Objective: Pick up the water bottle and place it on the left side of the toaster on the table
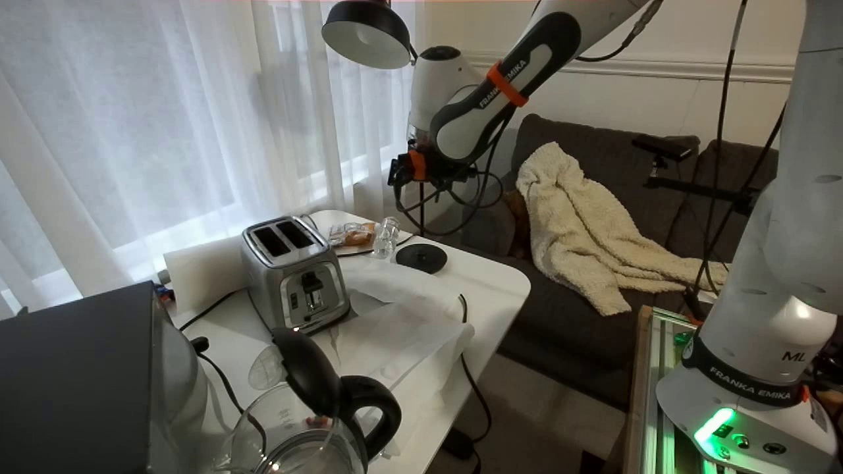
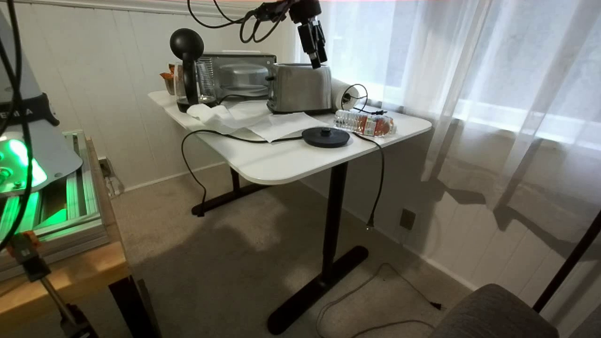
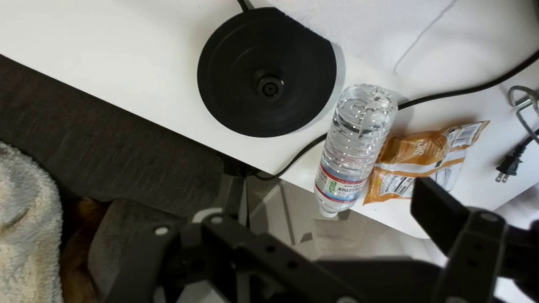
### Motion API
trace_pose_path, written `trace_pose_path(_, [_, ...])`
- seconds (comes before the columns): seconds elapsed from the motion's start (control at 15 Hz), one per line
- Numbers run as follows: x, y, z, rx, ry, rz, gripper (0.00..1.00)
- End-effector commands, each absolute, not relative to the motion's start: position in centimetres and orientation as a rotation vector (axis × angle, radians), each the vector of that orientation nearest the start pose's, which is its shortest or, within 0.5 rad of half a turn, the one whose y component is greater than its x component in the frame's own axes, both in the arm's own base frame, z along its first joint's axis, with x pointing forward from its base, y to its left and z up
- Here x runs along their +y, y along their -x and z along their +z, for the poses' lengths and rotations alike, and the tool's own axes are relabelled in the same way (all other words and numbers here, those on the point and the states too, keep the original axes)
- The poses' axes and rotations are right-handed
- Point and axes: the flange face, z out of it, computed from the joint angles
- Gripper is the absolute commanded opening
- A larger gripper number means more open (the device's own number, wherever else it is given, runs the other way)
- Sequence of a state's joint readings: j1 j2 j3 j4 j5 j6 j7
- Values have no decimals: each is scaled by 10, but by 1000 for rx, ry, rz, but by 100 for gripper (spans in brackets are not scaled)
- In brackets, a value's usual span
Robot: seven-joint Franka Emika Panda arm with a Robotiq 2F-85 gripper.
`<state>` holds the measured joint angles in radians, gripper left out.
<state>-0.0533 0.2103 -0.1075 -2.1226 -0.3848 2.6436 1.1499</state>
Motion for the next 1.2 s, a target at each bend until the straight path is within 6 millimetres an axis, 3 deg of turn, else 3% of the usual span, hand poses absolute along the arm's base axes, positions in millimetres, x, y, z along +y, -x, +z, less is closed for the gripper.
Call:
trace_pose_path(0.0, [-90, -626, 329, 1542, 2776, -678, 100])
trace_pose_path(0.4, [-107, -660, 287, 1587, 2752, -602, 100])
trace_pose_path(1.13, [-128, -695, 226, 1657, 2688, -535, 100])
